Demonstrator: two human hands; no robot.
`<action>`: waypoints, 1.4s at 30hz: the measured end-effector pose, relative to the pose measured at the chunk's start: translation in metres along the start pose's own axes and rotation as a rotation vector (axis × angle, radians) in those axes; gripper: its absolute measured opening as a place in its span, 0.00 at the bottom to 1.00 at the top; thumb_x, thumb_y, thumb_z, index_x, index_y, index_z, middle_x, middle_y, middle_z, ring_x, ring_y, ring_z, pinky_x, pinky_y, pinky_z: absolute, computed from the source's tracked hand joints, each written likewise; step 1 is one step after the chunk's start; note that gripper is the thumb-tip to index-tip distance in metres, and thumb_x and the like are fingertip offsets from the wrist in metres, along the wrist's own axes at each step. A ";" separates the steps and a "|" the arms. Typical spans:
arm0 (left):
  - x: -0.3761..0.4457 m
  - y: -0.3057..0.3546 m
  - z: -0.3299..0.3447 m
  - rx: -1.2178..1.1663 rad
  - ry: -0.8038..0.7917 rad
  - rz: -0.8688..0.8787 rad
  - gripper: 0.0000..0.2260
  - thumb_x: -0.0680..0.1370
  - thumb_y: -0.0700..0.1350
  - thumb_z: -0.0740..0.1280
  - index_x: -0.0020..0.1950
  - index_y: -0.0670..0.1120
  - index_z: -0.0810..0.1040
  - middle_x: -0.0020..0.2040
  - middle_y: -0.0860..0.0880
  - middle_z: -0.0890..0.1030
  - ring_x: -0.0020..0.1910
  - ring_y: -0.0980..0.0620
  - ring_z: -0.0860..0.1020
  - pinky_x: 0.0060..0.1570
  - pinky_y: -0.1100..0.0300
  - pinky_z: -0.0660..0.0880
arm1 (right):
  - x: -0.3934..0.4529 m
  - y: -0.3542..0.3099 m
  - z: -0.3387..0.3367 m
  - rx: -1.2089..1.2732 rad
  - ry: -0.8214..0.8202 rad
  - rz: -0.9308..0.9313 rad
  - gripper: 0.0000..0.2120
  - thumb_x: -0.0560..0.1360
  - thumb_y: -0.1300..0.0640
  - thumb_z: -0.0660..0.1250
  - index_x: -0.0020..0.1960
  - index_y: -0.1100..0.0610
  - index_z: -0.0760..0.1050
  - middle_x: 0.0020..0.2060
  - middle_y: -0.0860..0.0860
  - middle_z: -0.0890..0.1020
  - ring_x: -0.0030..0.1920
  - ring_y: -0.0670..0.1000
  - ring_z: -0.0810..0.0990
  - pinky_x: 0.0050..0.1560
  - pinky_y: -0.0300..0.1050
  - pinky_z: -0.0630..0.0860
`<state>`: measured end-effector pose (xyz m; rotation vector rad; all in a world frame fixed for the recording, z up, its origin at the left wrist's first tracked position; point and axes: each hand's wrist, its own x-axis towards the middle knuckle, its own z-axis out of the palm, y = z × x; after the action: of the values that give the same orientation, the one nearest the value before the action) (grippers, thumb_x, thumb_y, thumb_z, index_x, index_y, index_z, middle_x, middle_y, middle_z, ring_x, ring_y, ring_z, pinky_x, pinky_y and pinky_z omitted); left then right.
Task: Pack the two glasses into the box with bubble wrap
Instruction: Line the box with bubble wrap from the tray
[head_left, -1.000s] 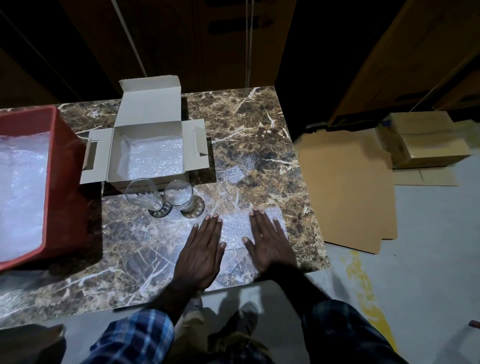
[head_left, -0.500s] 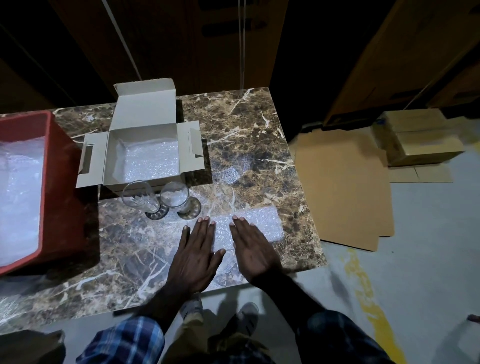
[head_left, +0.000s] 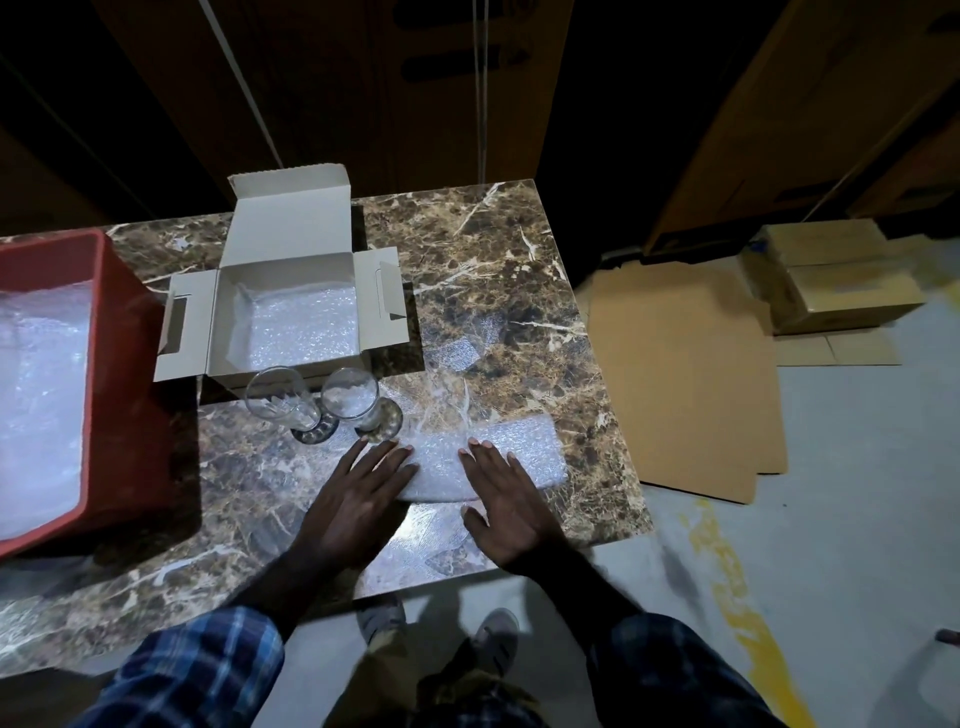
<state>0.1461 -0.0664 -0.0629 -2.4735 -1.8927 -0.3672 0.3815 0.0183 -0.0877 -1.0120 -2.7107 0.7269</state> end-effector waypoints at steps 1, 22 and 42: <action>0.001 0.000 -0.003 -0.030 0.027 0.013 0.19 0.77 0.50 0.63 0.63 0.41 0.80 0.67 0.41 0.78 0.67 0.40 0.75 0.71 0.42 0.64 | 0.000 -0.001 0.001 -0.023 0.000 -0.003 0.33 0.78 0.48 0.60 0.80 0.58 0.57 0.79 0.54 0.56 0.80 0.53 0.53 0.79 0.48 0.41; 0.101 0.020 -0.046 -1.093 -0.261 -0.481 0.22 0.70 0.38 0.77 0.60 0.51 0.75 0.49 0.48 0.84 0.44 0.56 0.83 0.44 0.63 0.78 | 0.007 -0.016 -0.032 0.817 0.173 0.690 0.05 0.68 0.42 0.73 0.43 0.38 0.83 0.33 0.41 0.84 0.36 0.47 0.83 0.43 0.52 0.80; 0.116 0.051 0.000 -0.688 -0.171 -0.439 0.13 0.78 0.47 0.70 0.52 0.52 0.65 0.34 0.52 0.74 0.33 0.51 0.72 0.35 0.54 0.69 | 0.009 -0.005 -0.062 0.266 0.363 0.809 0.18 0.79 0.48 0.66 0.62 0.60 0.77 0.52 0.61 0.84 0.54 0.61 0.81 0.48 0.48 0.73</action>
<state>0.2228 0.0298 -0.0341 -2.4517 -2.7673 -0.9899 0.3907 0.0450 -0.0313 -1.9470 -1.7922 0.8629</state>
